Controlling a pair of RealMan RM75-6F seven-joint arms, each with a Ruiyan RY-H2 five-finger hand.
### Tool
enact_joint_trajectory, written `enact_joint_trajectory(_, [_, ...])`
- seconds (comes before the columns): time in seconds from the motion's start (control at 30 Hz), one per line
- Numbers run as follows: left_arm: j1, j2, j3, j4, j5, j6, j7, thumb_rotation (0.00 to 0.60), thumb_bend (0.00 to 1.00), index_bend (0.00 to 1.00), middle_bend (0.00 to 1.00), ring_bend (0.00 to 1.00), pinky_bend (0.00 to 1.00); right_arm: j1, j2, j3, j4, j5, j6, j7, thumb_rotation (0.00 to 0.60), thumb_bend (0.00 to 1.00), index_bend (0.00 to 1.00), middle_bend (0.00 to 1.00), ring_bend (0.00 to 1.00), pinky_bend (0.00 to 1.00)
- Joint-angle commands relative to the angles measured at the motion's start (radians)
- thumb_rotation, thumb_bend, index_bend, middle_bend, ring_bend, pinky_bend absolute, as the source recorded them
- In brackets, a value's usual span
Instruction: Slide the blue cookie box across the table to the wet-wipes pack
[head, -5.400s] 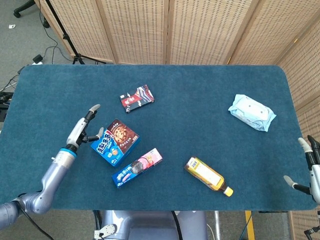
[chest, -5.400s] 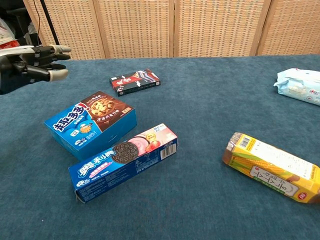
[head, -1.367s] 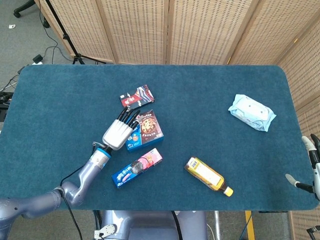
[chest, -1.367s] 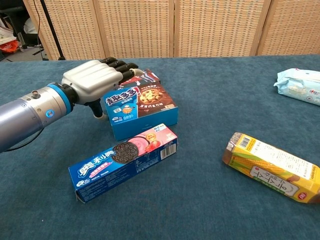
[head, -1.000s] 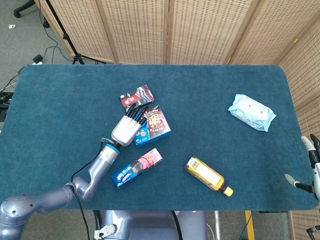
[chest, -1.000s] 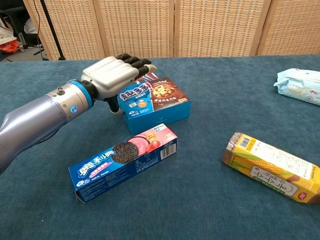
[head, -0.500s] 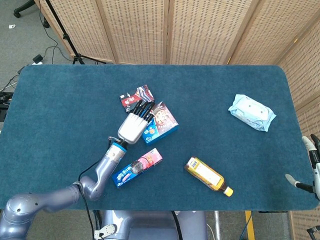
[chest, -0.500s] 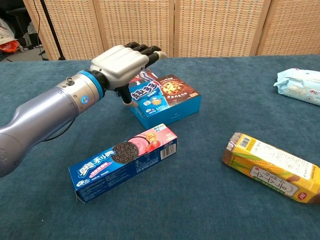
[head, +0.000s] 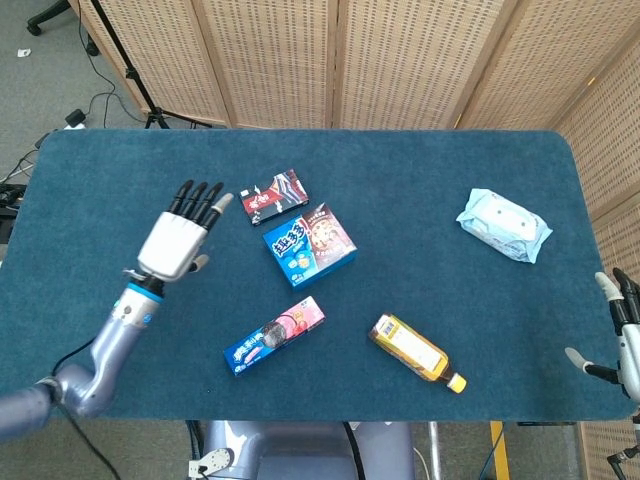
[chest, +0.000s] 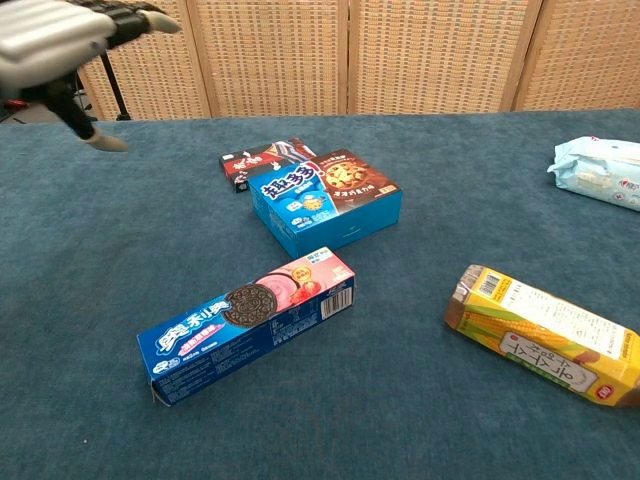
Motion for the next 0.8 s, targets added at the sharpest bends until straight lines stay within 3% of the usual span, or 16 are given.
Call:
enact_joint_trajectory(0.03, [0.125,0.16,0.046,-0.108,0.015,0.092,-0.122,0.6,0.0,0.0,0.0,0.0,0.0,0.008,-0.005,0.002,0.004,-0.009,-0.003,-0.003,0.6,0.0,0.0,0.0,0.0,0.0])
enact_joint_trajectory(0.3, [0.334,0.337,0.121,-0.219,-0.057,0.225,-0.268,0.6,0.0,0.0,0.0,0.0,0.0,0.073,0.041,0.041,-0.01,-0.09,-0.012,0.017,0.6,0.01,0.11,0.0,0.0,0.0])
enact_joint_trajectory(0.37, [0.381,0.367,0.138,-0.243,-0.091,0.244,-0.298,0.6,0.0,0.0,0.0,0.0,0.0,0.107,0.07,0.056,-0.028,-0.107,-0.045,0.021,0.6,0.07,0.13,0.0,0.0,0.0])
enact_joint_trajectory(0.47, [0.437,0.392,0.152,-0.271,-0.128,0.265,-0.355,0.6,0.0,0.0,0.0,0.0,0.0,0.17,0.111,0.082,-0.061,-0.118,-0.114,0.022,0.6,0.27,0.14,0.0,0.0,0.0])
enact_joint_trajectory(0.53, [0.474,0.405,0.164,-0.282,-0.159,0.269,-0.396,0.6,0.0,0.0,0.0,0.0,0.0,0.228,0.133,0.102,-0.087,-0.123,-0.182,0.019,0.6,0.46,0.14,0.0,0.0,0.0])
enact_joint_trajectory(0.6, [0.494,0.413,0.167,-0.284,-0.173,0.274,-0.423,0.6,0.0,0.0,0.0,0.0,0.0,0.273,0.145,0.116,-0.104,-0.122,-0.239,0.017,0.6,0.72,0.15,0.0,0.0,0.0])
enact_joint_trajectory(0.67, [0.51,0.423,0.169,-0.282,-0.172,0.279,-0.442,0.6,0.0,0.0,0.0,0.0,0.0,0.339,0.146,0.134,-0.118,-0.123,-0.317,0.004,0.6,0.9,0.15,0.0,0.0,0.0])
enact_joint_trajectory(0.7, [0.515,0.428,0.168,-0.282,-0.169,0.283,-0.447,0.6,0.0,0.0,0.0,0.0,0.0,0.361,0.146,0.139,-0.122,-0.119,-0.345,-0.001,0.6,0.97,0.15,0.0,0.0,0.0])
enact_joint_trajectory(0.8, [0.53,0.434,0.162,-0.279,-0.153,0.304,-0.47,0.6,0.0,0.0,0.0,0.0,0.0,0.455,0.13,0.164,-0.137,-0.11,-0.454,-0.008,0.6,1.0,0.16,0.0,0.0,0.0])
